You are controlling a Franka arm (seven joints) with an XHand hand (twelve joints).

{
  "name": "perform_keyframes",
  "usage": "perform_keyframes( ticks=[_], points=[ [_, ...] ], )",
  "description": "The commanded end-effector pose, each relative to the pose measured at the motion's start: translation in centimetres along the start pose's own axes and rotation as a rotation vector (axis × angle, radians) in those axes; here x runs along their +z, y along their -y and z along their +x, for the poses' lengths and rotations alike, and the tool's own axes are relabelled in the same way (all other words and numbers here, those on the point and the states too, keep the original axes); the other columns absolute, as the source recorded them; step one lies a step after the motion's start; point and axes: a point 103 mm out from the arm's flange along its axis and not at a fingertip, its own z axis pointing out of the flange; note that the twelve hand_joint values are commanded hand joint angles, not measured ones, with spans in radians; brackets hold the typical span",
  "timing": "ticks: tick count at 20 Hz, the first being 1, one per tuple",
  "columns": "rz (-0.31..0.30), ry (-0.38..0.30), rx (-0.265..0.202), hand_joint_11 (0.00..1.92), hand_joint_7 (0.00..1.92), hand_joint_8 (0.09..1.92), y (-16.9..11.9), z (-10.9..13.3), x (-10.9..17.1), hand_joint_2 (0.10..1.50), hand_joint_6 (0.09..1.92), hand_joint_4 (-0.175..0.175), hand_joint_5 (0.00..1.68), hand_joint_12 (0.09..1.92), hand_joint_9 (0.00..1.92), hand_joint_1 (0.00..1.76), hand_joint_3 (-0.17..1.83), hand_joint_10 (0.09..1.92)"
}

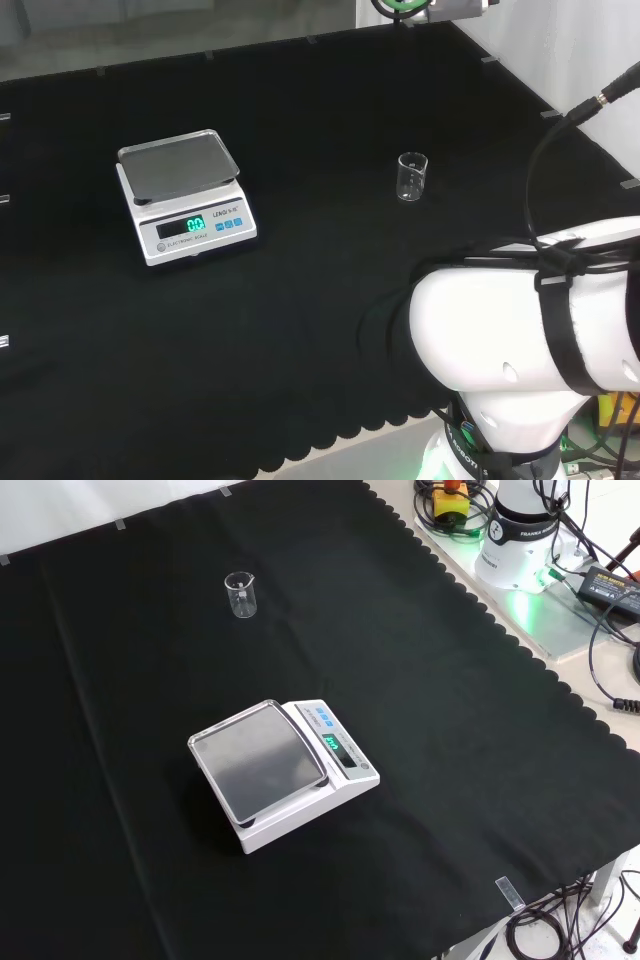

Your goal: Pick up the beaker.

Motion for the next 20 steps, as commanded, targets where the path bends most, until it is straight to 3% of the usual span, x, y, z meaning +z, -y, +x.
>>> perform_keyframes(
  ticks=[1,6,10,13,16,20],
  points=[
    [-0.014,-0.025,-0.011,0.06,0.05,0.48,-0.3,-1.9,-0.1,0.94,0.09,-0.035,0.05,1.39,0.04,0.25,-0.04,0.55],
    [-0.011,-0.031,0.004,0.00,0.00,0.42,-0.5,-2.8,-0.1,0.95,0.09,-0.028,0.00,1.39,0.00,0.21,-0.04,0.48],
    [0.009,-0.042,0.023,0.00,0.00,0.41,-1.1,-0.8,1.1,0.95,0.09,-0.028,0.00,1.39,0.00,0.21,-0.03,0.48],
    [0.026,-0.089,0.027,0.00,0.00,0.41,-1.8,-0.1,3.0,0.95,0.09,-0.029,0.00,1.39,0.00,0.21,-0.03,0.47],
    [0.055,-0.155,0.028,0.00,0.00,0.42,-3.1,-2.2,4.7,0.95,0.09,-0.029,0.00,1.40,0.00,0.21,-0.03,0.47],
    [0.084,-0.180,0.029,0.00,0.00,0.42,-5.0,-3.7,6.4,0.95,0.09,-0.030,0.00,1.40,0.00,0.21,-0.03,0.48]
  ],
)
